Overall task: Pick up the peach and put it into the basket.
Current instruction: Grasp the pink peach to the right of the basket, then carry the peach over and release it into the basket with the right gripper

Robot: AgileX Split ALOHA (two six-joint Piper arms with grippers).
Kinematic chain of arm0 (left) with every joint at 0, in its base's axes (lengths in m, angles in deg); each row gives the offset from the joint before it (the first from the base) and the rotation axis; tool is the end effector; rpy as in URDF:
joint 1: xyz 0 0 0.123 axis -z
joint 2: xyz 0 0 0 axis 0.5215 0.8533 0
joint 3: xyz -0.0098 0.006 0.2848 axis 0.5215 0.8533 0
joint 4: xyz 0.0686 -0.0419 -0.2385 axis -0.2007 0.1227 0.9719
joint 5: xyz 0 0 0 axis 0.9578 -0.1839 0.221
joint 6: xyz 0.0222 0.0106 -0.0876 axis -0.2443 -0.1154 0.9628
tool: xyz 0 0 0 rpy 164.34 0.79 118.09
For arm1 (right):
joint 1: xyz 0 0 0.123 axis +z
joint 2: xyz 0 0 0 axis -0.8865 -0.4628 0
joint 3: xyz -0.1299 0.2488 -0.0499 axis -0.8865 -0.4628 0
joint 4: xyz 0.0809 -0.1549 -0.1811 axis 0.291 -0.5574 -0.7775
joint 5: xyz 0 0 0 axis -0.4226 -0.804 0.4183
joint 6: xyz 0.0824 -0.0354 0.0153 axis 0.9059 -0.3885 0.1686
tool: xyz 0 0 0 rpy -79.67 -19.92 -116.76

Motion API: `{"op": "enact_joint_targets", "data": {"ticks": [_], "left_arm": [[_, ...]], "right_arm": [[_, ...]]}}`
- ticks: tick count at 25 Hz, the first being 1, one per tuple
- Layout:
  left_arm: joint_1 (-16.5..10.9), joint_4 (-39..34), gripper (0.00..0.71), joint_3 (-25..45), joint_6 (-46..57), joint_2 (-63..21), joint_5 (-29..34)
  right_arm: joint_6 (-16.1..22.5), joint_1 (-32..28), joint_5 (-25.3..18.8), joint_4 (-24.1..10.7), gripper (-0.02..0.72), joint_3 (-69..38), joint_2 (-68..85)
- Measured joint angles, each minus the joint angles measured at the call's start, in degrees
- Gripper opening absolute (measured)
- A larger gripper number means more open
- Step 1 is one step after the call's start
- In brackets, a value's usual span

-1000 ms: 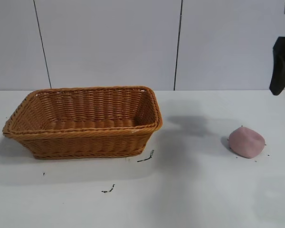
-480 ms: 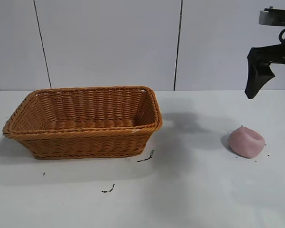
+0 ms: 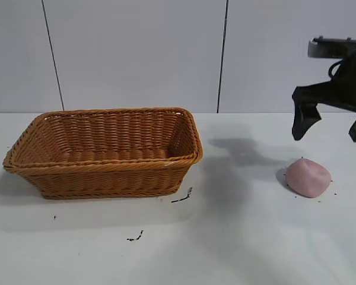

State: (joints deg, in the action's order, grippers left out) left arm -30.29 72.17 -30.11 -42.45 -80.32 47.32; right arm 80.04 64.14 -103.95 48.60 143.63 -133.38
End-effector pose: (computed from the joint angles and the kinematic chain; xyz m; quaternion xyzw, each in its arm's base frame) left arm -0.0064 -0.0030 0.2765 0.0422 0.8523 -0.0043 0.5213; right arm 0.3838 0.0176 0.1265 -0.0137 0.9908 0.0363 0.1300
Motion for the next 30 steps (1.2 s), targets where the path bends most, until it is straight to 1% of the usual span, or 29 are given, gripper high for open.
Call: {"op": "enact_joint_targets", "data": {"ticks": [10,11,12,13,14,16,17,19,20,24,30], "left_arm": [[0.0,0.0,0.692,0.0,0.0,0.0,0.0],[0.0,0.0,0.692,0.0,0.0,0.0,0.0],[0.0,0.0,0.692,0.0,0.0,0.0,0.0],[0.0,0.0,0.692,0.0,0.0,0.0,0.0],[0.0,0.0,0.692,0.0,0.0,0.0,0.0],[0.0,0.0,0.692,0.0,0.0,0.0,0.0],[0.0,0.0,0.692,0.0,0.0,0.0,0.0],[0.0,0.0,0.692,0.0,0.0,0.0,0.0],[0.0,0.0,0.692,0.0,0.0,0.0,0.0],[0.0,0.0,0.692,0.0,0.0,0.0,0.0],[0.0,0.0,0.692,0.0,0.0,0.0,0.0]], "right_arm": [[-1.07,0.0,0.5,0.44,0.683,0.0,-2.09],[-1.13,0.0,0.42,0.49,0.65,0.0,-2.09],[-1.18,0.0,0.31,0.69,0.577,0.0,-2.09],[-1.18,0.0,0.01,0.82,0.477,0.0,-2.09],[-1.18,0.0,-0.53,0.88,0.36,0.0,-2.09],[-1.6,0.0,-1.36,0.98,0.16,0.0,-2.03],[-2.07,0.0,-1.67,1.06,0.105,0.0,-1.73],[-2.82,0.0,-2.46,1.06,0.057,0.29,-0.66],[-2.95,0.0,-3.03,1.06,0.046,0.75,-0.08],[-2.85,0.0,-8.23,0.66,0.028,5.32,3.51],[-0.71,0.51,-20.1,0.21,0.025,19.31,6.85]]}}
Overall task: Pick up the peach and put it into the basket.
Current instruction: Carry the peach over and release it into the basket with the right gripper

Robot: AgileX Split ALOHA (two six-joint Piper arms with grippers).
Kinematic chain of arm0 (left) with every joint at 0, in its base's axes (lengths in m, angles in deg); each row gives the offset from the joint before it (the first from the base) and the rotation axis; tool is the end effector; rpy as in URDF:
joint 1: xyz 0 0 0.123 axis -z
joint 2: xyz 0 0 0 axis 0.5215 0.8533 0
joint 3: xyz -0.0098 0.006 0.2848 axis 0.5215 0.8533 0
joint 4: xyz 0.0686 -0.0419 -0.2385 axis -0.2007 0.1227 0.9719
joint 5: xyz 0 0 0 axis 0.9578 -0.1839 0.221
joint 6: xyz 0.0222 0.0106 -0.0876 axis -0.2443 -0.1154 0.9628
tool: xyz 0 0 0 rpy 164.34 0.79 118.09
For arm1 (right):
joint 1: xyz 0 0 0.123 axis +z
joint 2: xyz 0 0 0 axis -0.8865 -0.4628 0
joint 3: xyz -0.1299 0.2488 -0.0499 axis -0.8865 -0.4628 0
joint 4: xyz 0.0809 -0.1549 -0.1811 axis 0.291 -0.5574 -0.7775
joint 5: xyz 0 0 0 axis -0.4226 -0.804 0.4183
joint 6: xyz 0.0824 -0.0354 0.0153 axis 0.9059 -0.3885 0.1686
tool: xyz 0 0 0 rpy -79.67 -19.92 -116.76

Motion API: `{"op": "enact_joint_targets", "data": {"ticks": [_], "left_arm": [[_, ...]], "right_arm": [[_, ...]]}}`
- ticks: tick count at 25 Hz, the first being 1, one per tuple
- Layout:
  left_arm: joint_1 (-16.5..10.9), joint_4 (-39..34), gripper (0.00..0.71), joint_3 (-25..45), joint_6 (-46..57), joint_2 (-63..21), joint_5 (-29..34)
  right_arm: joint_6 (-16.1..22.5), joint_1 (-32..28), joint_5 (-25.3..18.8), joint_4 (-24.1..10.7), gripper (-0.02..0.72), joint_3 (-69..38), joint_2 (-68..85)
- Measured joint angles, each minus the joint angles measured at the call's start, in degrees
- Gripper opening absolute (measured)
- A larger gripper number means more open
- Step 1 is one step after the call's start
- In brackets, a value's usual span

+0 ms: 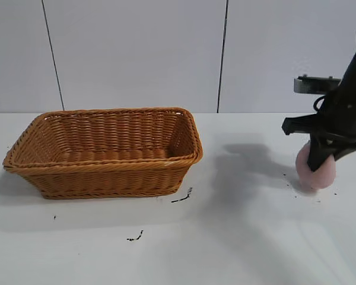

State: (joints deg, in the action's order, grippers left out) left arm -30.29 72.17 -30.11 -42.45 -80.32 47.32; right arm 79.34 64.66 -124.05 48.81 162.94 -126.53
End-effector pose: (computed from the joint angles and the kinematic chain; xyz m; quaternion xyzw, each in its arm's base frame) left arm -0.0064 -0.0030 0.2765 0.0422 0.8523 -0.0043 0.5213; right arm 0.4070 0.0250 0.2517 -0.0422 0.9810 0.0505 0.1827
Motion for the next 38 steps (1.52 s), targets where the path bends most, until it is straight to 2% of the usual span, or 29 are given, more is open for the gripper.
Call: {"op": "enact_joint_targets", "data": {"ticks": [4,10,19,26,28,31,32,35,36,38], "left_arm": [[0.0,0.0,0.692,0.0,0.0,0.0,0.0],[0.0,0.0,0.692,0.0,0.0,0.0,0.0],[0.0,0.0,0.692,0.0,0.0,0.0,0.0],[0.0,0.0,0.692,0.0,0.0,0.0,0.0],[0.0,0.0,0.692,0.0,0.0,0.0,0.0],[0.0,0.0,0.692,0.0,0.0,0.0,0.0],[0.0,0.0,0.692,0.0,0.0,0.0,0.0],[0.0,0.0,0.692,0.0,0.0,0.0,0.0],[0.0,0.0,0.692,0.0,0.0,0.0,0.0],[0.0,0.0,0.692,0.0,0.0,0.0,0.0]], "right_arm": [[0.76,3.28,-2.91,-0.8,0.025,6.13,0.0],[3.85,12.58,-2.81,-1.49,0.025,14.33,-2.11],[4.23,26.64,-2.61,-1.69,0.025,27.31,-15.48],[2.31,31.71,3.38,-1.69,0.027,29.14,-24.45],[2.31,32.14,4.11,-1.69,0.05,29.14,-26.16],[1.74,32.66,4.23,-1.69,0.148,29.14,-27.39],[1.22,32.66,4.28,-1.69,0.218,29.14,-27.53],[0.61,32.66,4.56,-2.13,0.53,29.27,-27.6],[0.61,32.66,4.66,-2.57,0.597,29.32,-27.6],[0.61,32.66,4.66,-3.01,0.657,29.32,-27.6]]}}
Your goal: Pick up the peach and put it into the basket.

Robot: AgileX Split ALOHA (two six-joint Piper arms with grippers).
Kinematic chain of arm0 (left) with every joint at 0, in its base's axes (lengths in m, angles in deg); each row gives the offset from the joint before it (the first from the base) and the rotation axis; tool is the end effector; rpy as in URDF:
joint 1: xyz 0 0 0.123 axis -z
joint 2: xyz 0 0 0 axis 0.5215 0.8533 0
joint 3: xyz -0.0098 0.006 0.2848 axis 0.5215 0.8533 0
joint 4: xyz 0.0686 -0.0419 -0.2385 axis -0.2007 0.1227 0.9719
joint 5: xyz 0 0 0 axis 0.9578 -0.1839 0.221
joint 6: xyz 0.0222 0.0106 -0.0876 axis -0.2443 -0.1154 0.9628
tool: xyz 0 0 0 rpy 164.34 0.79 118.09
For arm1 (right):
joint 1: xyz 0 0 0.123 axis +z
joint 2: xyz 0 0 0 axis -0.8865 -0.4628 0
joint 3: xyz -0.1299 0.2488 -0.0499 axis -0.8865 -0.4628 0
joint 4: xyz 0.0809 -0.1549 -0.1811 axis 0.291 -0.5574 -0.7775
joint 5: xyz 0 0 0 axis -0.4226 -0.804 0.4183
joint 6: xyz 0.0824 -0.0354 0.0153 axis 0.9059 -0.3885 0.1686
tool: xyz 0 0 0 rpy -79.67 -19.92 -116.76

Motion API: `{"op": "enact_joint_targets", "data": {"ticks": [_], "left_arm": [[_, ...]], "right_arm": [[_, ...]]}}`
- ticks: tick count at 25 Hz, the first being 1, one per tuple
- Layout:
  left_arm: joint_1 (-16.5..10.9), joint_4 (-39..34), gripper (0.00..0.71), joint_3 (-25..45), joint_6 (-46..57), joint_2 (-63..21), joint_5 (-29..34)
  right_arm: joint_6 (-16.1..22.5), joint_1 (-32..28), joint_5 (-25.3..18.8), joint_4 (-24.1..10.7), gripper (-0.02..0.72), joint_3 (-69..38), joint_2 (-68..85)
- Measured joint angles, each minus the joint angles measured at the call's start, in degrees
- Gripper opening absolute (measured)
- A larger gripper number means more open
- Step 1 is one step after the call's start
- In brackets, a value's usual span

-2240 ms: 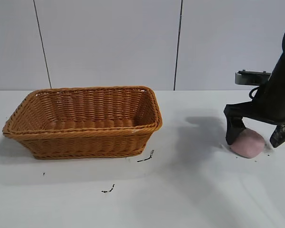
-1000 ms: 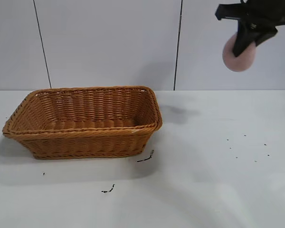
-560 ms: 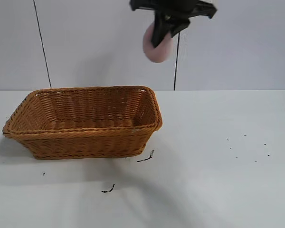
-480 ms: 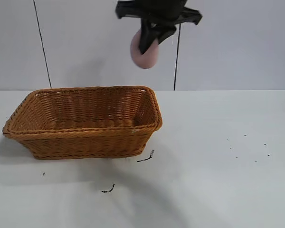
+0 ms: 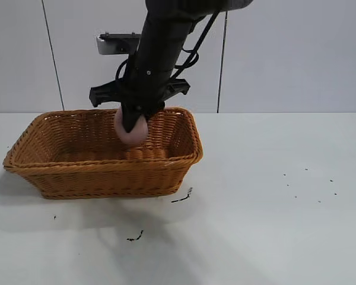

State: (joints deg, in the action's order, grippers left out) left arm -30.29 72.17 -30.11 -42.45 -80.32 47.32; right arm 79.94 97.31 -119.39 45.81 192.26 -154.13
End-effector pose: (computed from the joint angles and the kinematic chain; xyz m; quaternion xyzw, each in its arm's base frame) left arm -0.0064 -0.0030 0.2765 0.0422 0.8523 -0.0043 0.5213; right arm 0.4252 0.3024 0.1751 -0.3174 0.9180 0.0914 0.2195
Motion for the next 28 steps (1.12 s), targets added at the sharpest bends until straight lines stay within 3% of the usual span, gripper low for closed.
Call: {"op": "enact_joint_targets", "data": {"ticks": [4,11,23,28], "left_arm": [[0.0,0.0,0.692,0.0,0.0,0.0,0.0],[0.0,0.0,0.692,0.0,0.0,0.0,0.0],[0.0,0.0,0.692,0.0,0.0,0.0,0.0],[0.0,0.0,0.692,0.0,0.0,0.0,0.0]], "right_arm": [[-0.02,0.0,-0.84,-0.42,0.689,0.47,0.93],[-0.02,-3.13,-6.8,-0.4,0.689,9.27,2.54],[0.03,-25.58,-11.46,-1.48,0.689,11.41,2.49],[0.13,-31.31,-16.06,-1.68,0.689,11.41,2.49]]}}
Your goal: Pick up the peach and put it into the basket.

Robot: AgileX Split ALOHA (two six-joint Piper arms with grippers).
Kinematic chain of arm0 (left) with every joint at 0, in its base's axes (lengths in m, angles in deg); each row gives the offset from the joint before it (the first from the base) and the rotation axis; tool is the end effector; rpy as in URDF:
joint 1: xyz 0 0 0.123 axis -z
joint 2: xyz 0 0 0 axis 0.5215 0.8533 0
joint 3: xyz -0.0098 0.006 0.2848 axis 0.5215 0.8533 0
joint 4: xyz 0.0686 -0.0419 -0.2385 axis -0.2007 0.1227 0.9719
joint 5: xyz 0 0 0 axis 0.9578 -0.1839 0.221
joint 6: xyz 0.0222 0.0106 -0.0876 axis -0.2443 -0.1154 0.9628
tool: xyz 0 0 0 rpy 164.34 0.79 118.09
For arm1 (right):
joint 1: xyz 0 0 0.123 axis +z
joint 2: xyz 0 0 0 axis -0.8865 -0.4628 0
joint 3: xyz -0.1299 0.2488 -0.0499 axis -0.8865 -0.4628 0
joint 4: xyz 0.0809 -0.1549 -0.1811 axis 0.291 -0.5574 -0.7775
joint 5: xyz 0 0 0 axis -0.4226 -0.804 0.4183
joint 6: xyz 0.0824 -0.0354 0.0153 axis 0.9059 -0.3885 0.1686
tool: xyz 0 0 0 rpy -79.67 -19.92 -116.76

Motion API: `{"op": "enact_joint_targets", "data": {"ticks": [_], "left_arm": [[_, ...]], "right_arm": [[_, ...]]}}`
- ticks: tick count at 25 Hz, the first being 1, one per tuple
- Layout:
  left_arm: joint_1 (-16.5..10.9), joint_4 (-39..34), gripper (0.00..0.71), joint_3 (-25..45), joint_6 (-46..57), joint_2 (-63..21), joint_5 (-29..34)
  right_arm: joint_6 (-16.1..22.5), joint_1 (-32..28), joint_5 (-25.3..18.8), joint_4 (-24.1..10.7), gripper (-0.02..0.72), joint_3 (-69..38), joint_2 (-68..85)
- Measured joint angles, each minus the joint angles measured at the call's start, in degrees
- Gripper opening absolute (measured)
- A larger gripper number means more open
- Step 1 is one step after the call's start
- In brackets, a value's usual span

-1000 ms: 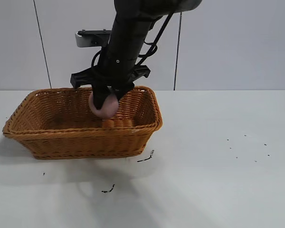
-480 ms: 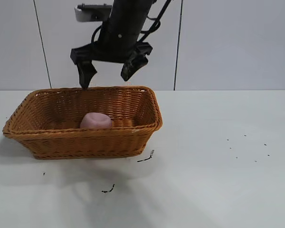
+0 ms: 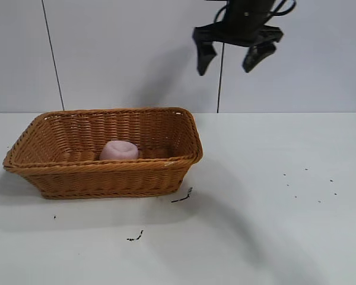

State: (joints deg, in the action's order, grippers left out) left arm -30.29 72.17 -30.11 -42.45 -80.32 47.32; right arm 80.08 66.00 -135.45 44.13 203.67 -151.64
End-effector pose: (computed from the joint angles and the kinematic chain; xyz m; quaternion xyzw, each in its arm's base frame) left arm -0.0064 -0.0030 0.2765 0.0422 0.8523 -0.0043 0.5213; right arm 0.5109 0.0354 0.2442 -0.0689 0.9734 0.0180 0.2176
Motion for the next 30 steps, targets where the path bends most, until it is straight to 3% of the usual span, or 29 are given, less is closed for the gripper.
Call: {"op": "enact_joint_targets", "data": {"ticks": [5,14,26,30], "left_arm": [[0.0,0.0,0.692,0.0,0.0,0.0,0.0],[0.0,0.0,0.692,0.0,0.0,0.0,0.0],[0.0,0.0,0.692,0.0,0.0,0.0,0.0],[0.0,0.0,0.692,0.0,0.0,0.0,0.0]], "right_arm": [[-0.51,-0.83,-3.54,-0.25,0.689,0.0,0.47],[-0.17,-0.73,-3.7,-0.86,0.689,-5.43,11.38],[3.39,-0.72,-3.78,-1.16,0.689,-45.14,50.55],[6.2,-0.72,-3.85,-1.3,0.689,-59.66,65.19]]}}
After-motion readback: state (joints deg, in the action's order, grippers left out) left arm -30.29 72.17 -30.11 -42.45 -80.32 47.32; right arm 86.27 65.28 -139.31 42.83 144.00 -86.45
